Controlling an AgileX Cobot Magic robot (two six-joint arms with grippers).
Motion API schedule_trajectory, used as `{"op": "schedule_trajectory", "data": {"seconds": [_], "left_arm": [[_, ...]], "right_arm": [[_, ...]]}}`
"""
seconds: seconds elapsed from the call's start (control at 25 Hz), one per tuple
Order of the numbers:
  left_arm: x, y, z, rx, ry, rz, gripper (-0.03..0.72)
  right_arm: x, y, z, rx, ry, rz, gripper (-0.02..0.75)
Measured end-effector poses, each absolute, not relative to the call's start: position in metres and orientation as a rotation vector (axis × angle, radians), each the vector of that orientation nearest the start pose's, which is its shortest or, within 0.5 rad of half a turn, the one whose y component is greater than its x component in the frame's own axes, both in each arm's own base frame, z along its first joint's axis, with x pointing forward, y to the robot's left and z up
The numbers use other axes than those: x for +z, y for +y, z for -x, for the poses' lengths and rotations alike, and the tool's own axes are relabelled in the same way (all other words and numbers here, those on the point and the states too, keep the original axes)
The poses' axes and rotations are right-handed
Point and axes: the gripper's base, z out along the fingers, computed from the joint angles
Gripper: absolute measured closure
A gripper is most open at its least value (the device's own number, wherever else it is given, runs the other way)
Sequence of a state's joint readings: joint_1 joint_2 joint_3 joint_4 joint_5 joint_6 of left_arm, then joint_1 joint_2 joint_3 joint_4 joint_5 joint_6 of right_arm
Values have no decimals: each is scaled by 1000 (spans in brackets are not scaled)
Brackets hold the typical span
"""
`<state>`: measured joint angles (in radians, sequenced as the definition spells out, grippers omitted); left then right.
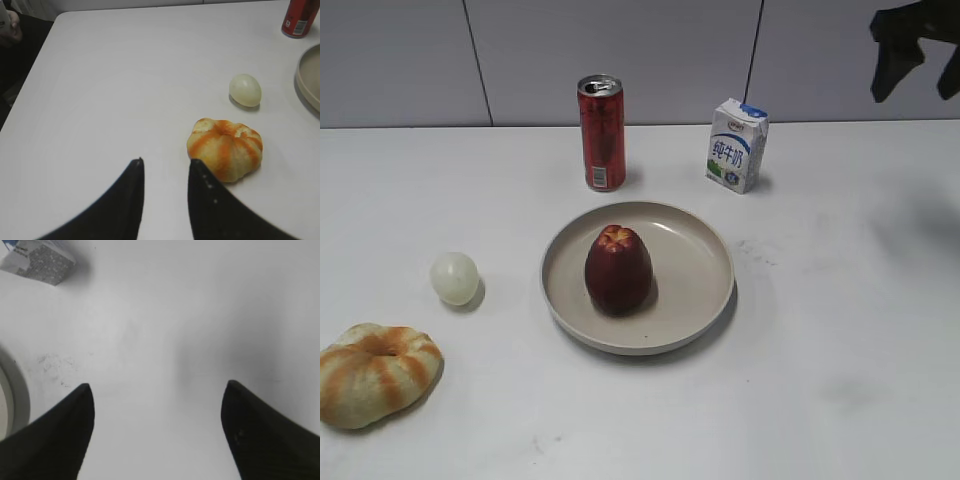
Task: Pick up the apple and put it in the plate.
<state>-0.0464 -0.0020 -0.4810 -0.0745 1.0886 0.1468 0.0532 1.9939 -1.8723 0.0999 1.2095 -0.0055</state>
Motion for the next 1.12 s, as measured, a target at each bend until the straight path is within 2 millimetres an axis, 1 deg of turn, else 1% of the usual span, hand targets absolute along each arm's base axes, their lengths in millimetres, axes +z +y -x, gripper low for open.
{"op": "schedule_trajectory", "data": {"seconds": [0.08,0.2,0.36,0.52,0.6,0.64,0.72,0.8,0.88,1.04,1.12], "left_arm": [[270,-6,5,-29,2077,-205,450],[270,-6,5,-29,2077,-205,450],[270,-6,5,-29,2077,-205,450],[270,-6,5,-29,2077,-205,450],[270,-6,5,-29,2077,-205,450],[270,-6,5,-29,2077,-205,450],[270,-6,5,-29,2077,-205,450],[270,-6,5,-29,2077,-205,450],[270,-6,5,-29,2077,-205,450],[270,-6,5,-29,2077,-205,450],[270,-6,5,-29,2077,-205,450]], "right_arm": [[296,29,-421,147,2818,41,143],[298,31,-403,173,2844,38,143],[296,32,-370,188,2893,40,143],[283,29,-323,187,2983,42,145],[271,28,-297,187,3040,29,145],[270,27,-284,186,3052,28,145],[260,26,-257,185,3085,24,145],[257,24,-233,185,3062,18,145],[249,23,-210,184,3045,12,145],[237,20,-169,182,2982,4,145],[235,19,-152,181,2934,3,145]]}}
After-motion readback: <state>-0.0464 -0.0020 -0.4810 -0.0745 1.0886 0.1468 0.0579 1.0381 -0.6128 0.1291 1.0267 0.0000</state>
